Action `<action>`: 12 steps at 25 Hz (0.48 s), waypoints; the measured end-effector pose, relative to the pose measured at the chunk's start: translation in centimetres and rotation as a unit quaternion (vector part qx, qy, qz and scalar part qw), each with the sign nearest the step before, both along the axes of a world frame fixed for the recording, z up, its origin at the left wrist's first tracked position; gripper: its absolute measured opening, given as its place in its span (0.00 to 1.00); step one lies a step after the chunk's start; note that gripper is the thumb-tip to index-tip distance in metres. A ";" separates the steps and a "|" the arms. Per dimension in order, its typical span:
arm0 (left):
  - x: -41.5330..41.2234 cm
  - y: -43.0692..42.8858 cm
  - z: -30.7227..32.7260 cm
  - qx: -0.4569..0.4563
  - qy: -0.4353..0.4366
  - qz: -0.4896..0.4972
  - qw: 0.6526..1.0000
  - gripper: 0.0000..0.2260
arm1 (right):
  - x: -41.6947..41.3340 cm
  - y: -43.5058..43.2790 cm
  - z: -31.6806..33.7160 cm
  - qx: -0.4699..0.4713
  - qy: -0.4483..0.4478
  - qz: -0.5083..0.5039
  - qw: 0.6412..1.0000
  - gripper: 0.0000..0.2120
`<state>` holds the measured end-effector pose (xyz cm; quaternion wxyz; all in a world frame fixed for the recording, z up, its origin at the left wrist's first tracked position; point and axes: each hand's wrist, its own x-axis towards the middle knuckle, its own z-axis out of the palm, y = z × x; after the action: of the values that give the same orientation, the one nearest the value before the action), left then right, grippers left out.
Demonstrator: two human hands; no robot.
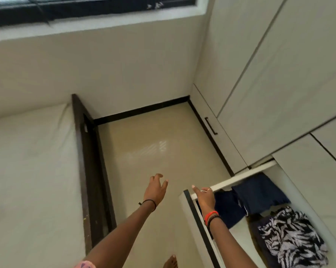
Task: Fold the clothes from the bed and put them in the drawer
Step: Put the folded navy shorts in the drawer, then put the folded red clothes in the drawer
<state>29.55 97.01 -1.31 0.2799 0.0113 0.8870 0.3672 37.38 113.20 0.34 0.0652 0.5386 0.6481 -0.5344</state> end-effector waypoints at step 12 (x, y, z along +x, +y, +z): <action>-3.4 -31.9 4.6 0.046 0.034 0.272 0.961 0.17 | -11.2 -29.0 3.7 -0.036 0.051 0.183 0.981 0.22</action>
<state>26.19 65.14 3.33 0.1387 -0.2048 0.8479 0.4689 26.17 84.24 4.03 0.1483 0.3805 0.7187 -0.5628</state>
